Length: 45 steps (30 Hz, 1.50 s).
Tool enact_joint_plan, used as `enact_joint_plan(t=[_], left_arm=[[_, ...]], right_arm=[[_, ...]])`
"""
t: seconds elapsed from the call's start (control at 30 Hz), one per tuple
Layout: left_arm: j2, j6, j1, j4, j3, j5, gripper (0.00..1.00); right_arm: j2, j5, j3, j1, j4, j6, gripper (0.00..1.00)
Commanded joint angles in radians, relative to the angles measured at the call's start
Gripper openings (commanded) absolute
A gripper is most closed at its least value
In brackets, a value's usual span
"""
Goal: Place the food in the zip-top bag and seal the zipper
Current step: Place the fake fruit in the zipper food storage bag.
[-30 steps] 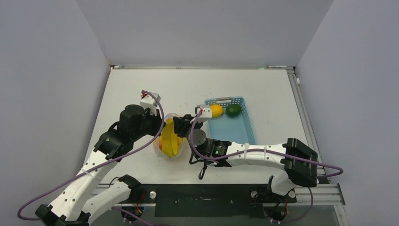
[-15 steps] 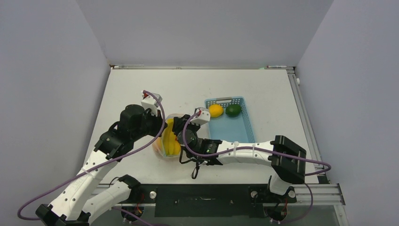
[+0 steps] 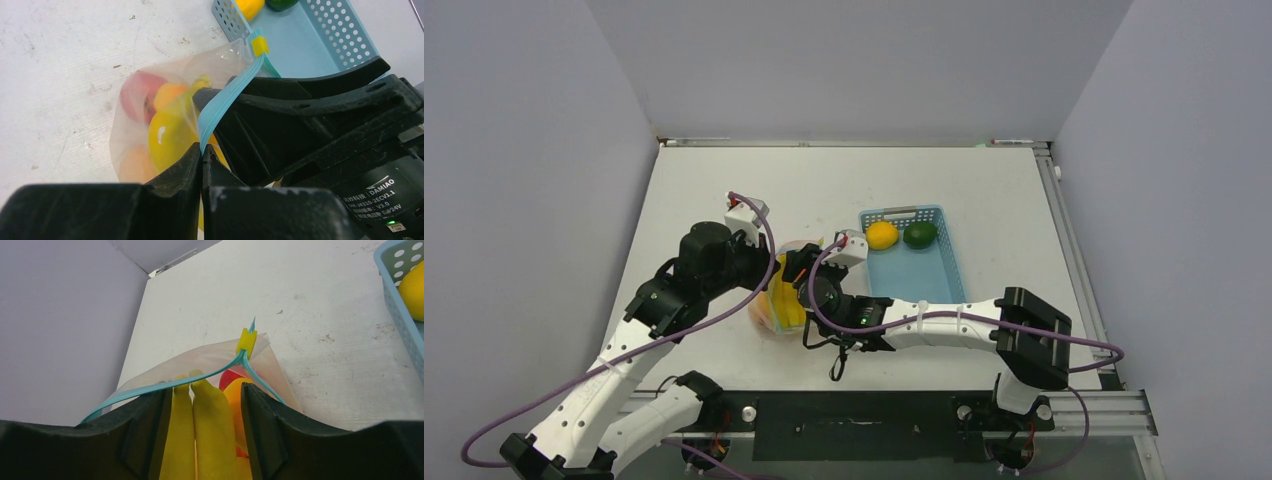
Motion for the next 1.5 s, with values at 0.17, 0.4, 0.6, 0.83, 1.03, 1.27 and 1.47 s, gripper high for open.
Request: enact_joint_plan(t=[0.17,0.4,0.6,0.83,1.03,1.27,1.47], left_arm=[[-0.010,-0.001,0.005,0.057,0.008,-0.024,0.00],[-0.010,-0.002,0.005,0.056,0.008,-0.037,0.00],[-0.009,-0.002,0.007,0.054,0.009,-0.039,0.00],[-0.007,-0.002,0.008,0.054,0.008,-0.039,0.00],[-0.007,-0.001,0.009,0.055,0.008,-0.037,0.00],[-0.004,-0.001,0.009,0.056,0.008,-0.032,0.00],[-0.003,-0.001,0.011,0.056,0.008,-0.029,0.00]], right_arm=[[-0.096,-0.053,0.033,0.003,-0.056,-0.106,0.59],[-0.145,-0.197,0.073,0.001,-0.162,-0.216,0.58],[-0.147,-0.358,0.154,-0.016,-0.353,-0.280,0.49],[-0.145,-0.537,0.188,-0.079,-0.437,-0.311,0.31],[-0.128,-0.714,0.161,-0.119,-0.399,-0.299,0.26],[-0.056,-0.840,0.172,-0.119,-0.342,-0.265,0.20],[0.030,-0.829,0.223,-0.102,-0.363,-0.261,0.15]])
